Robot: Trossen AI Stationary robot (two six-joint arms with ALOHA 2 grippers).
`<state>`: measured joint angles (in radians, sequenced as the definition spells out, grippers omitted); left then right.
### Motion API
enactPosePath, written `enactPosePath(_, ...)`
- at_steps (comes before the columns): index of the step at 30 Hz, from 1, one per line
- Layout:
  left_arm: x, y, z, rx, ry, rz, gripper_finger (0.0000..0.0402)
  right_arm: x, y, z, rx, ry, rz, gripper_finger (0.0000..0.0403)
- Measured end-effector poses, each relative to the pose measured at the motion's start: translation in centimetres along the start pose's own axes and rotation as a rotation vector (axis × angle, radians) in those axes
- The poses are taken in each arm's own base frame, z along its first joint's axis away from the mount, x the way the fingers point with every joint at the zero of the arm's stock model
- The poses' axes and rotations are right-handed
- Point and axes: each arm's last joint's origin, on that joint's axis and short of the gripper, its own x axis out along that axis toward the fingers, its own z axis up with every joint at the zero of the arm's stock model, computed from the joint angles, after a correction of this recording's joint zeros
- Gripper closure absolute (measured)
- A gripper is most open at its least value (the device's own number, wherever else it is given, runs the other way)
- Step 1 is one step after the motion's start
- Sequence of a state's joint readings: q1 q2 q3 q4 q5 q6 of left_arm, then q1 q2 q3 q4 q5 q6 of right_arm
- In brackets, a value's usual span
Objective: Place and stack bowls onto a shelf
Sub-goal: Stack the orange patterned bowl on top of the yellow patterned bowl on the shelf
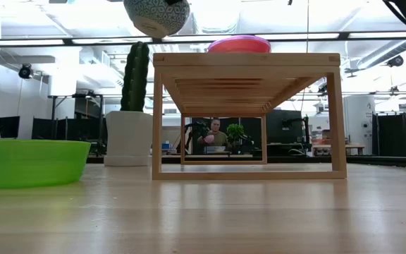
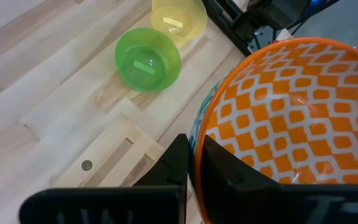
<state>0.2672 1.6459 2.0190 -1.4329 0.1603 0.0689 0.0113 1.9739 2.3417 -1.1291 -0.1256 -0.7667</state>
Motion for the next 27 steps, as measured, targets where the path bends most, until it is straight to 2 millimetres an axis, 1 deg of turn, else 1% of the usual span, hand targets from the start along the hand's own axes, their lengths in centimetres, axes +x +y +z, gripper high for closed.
enactPosePath(6, -0.3, -0.1, -0.1, 0.057, -0.009, -0.004, 0.0224, -0.1, -0.1, -0.1, 0.009, 0.0, 0.004, 0.039)
enactPosePath(10, -0.9, 0.0, -0.3, 0.091, -0.021, 0.029, 0.02, -0.1, 0.0, -0.3, 0.017, 0.018, 0.019, 0.039)
enactPosePath(14, -2.0, 0.1, -0.7, 0.108, -0.056, 0.088, 0.019, -0.2, 0.0, -0.5, 0.027, 0.029, 0.027, 0.039)
enactPosePath(18, -3.2, 0.3, -1.1, 0.103, -0.09, 0.145, 0.0189, -0.4, 0.0, -0.7, 0.034, 0.045, 0.018, 0.039)
enactPosePath(21, -4.4, 0.4, -1.6, 0.096, -0.12, 0.185, 0.0189, -1.5, 0.0, -0.7, 0.037, 0.071, -0.016, 0.039)
enactPosePath(23, -5.3, 0.4, -2.0, 0.092, -0.15, 0.202, 0.0189, -2.9, -0.1, -0.8, 0.047, 0.077, -0.057, 0.039)
enactPosePath(27, -7.0, 0.0, -2.6, 0.089, -0.224, 0.211, 0.0189, -6.8, -0.8, -1.6, 0.109, 0.081, -0.166, 0.039)
